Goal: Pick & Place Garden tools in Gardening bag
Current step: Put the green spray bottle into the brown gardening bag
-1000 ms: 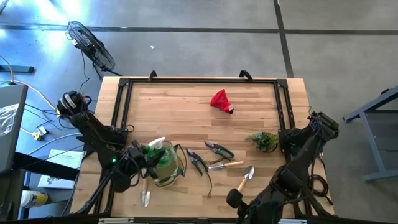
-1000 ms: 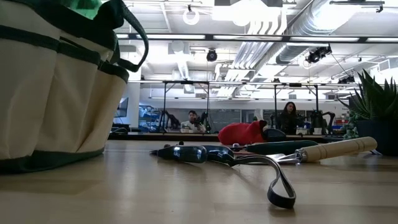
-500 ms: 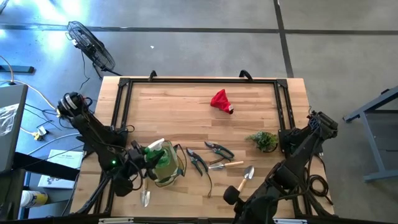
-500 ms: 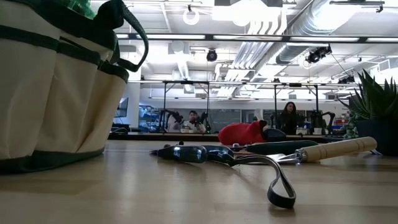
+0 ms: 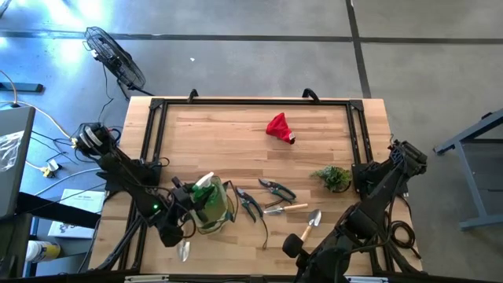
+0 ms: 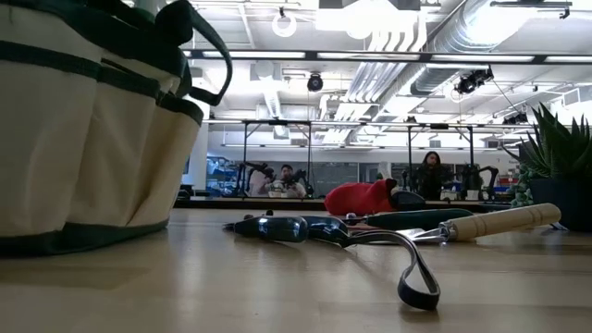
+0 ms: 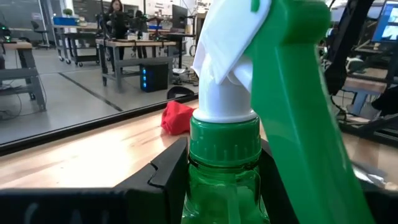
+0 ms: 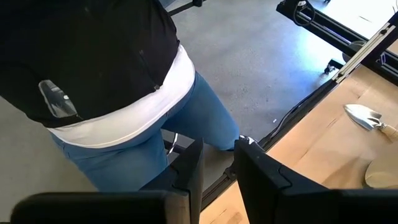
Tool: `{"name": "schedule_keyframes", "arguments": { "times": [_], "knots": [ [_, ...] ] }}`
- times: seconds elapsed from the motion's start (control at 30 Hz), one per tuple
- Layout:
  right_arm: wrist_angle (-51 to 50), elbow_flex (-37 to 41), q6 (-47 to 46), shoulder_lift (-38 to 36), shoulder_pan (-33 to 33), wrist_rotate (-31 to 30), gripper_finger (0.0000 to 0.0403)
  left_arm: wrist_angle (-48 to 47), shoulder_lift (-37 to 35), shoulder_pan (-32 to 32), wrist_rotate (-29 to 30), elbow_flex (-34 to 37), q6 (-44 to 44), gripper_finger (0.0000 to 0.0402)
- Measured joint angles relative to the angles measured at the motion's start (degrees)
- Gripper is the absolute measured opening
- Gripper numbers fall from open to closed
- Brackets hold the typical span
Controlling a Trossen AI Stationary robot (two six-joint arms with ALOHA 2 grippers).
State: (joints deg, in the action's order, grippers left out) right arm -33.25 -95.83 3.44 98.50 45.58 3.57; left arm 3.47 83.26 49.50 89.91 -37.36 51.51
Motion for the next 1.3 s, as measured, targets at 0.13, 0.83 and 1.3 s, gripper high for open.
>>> {"name": "schedule_keyframes", "arguments": {
  "times": [0.13, 0.83, 1.3],
  "knots": [
    [-0.44, 0.00, 0.42, 0.00, 0.00, 0.01, 0.0080, -0.52, 0.00, 0.01, -0.27, 0.00, 0.02, 0.0149],
    [-0.46, 0.00, 0.96, 0.00, -0.28, -0.18, 0.0080, -0.14, 0.00, -0.01, -2.43, 8.20, 10.29, 0.0149],
    [-0.49, 0.00, 0.66, 0.00, -1.56, 1.39, 0.0080, 1.63, 0.00, -0.01, -3.36, 8.20, 10.43, 0.0282]
  ]
}}
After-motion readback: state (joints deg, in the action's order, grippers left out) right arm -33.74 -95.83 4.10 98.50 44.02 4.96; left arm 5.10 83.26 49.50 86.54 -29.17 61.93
